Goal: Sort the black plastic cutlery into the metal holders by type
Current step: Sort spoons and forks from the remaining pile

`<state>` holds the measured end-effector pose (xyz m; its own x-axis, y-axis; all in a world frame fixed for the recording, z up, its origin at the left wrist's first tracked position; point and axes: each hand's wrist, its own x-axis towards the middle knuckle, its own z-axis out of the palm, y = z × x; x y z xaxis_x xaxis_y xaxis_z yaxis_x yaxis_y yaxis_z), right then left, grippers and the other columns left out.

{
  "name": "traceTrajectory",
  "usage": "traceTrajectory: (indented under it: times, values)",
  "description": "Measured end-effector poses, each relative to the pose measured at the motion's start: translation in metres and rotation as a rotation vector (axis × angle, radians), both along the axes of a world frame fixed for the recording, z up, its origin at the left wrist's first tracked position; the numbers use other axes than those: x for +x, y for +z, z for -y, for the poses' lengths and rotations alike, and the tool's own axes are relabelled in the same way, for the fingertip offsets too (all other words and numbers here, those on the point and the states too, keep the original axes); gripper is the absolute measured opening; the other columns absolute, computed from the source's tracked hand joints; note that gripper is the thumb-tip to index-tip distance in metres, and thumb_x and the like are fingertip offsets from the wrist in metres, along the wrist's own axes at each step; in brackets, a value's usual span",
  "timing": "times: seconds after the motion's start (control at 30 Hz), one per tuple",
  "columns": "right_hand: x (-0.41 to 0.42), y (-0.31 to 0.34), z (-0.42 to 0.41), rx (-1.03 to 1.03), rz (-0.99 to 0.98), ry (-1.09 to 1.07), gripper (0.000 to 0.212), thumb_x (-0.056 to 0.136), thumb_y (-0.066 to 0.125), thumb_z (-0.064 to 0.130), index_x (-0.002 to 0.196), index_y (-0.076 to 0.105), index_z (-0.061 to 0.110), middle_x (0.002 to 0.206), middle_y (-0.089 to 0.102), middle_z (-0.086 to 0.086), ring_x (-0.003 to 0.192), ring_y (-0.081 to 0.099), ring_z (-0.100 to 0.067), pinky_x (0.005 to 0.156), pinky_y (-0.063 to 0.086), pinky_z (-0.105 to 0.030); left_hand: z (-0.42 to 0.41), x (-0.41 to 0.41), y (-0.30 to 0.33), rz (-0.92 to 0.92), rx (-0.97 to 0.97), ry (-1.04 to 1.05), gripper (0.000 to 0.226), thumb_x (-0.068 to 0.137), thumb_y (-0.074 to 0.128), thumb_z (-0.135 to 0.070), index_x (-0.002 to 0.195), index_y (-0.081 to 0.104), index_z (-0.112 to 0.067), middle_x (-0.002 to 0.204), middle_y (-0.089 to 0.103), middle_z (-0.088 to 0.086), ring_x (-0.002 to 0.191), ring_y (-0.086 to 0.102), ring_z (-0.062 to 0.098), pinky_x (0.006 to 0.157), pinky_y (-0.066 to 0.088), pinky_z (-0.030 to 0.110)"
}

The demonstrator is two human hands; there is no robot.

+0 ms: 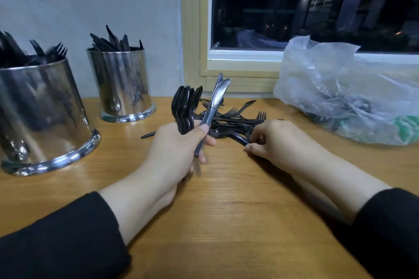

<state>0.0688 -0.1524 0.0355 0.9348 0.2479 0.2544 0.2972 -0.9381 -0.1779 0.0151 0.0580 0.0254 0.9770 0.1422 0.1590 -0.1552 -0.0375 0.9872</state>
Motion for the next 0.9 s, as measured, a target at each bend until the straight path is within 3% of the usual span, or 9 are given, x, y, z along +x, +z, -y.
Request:
traceTrajectory:
  times: [0.23, 0.47, 0.6, 0.73, 0.8, 0.9]
  values:
    - [-0.006, -0.001, -0.01, -0.017, 0.021, -0.075, 0.019, 0.086, 0.068, 0.042, 0.085, 0.068, 0.023, 0.087, 0.068, 0.001, 0.089, 0.064, -0.026, 0.074, 0.054, -0.036, -0.002, 0.0, 0.002, -0.004, -0.019, 0.009, 0.01, 0.102, 0.06, -0.021, 0.108, 0.068, -0.02, 0.084, 0.077, 0.002, 0.056, 0.053, 0.015, 0.045, 0.034, 0.026]
    - [-0.011, 0.006, -0.011, 0.067, -0.036, -0.134, 0.018, 0.081, 0.07, 0.036, 0.079, 0.065, 0.019, 0.077, 0.065, -0.003, 0.082, 0.061, -0.028, 0.063, 0.043, -0.033, -0.002, -0.001, 0.004, 0.001, -0.029, 0.025, 0.009, 0.102, 0.06, -0.022, 0.107, 0.068, -0.021, 0.084, 0.077, 0.002, 0.057, 0.055, 0.015, 0.046, 0.035, 0.026]
    - [-0.011, 0.012, -0.009, 0.389, 0.046, -0.118, 0.016, 0.087, 0.064, 0.027, 0.074, 0.061, 0.017, 0.071, 0.066, -0.002, 0.073, 0.06, -0.026, 0.064, 0.043, -0.034, -0.002, 0.0, 0.004, -0.002, -0.073, 0.056, 0.006, 0.102, 0.061, -0.021, 0.105, 0.067, -0.02, 0.083, 0.077, 0.003, 0.057, 0.057, 0.015, 0.045, 0.033, 0.025]
    - [-0.023, 0.015, -0.019, 0.75, -0.015, 0.041, 0.023, 0.095, 0.066, 0.027, 0.076, 0.063, 0.014, 0.052, 0.055, 0.008, 0.047, 0.043, -0.005, 0.048, 0.033, -0.02, -0.002, -0.001, 0.002, -0.01, -0.092, 0.049, 0.008, 0.102, 0.061, -0.02, 0.105, 0.068, -0.019, 0.082, 0.077, 0.003, 0.061, 0.059, 0.012, 0.043, 0.033, 0.025]
    - [-0.029, 0.013, -0.027, 0.881, -0.096, 0.127, 0.024, 0.096, 0.065, 0.024, 0.078, 0.064, 0.009, 0.05, 0.053, 0.007, 0.045, 0.042, -0.005, 0.047, 0.032, -0.015, -0.001, -0.001, 0.001, -0.013, -0.089, 0.041, 0.009, 0.102, 0.061, -0.021, 0.105, 0.069, -0.018, 0.082, 0.076, 0.002, 0.064, 0.061, 0.013, 0.043, 0.034, 0.025]
    - [-0.034, 0.01, -0.037, 0.968, -0.188, 0.207, 0.026, 0.098, 0.063, 0.022, 0.075, 0.065, 0.011, 0.056, 0.058, 0.004, 0.052, 0.046, -0.011, 0.054, 0.038, -0.017, 0.0, -0.001, -0.001, -0.006, -0.069, 0.013, 0.009, 0.102, 0.062, -0.02, 0.103, 0.07, -0.018, 0.082, 0.076, 0.002, 0.069, 0.064, 0.012, 0.043, 0.037, 0.025]
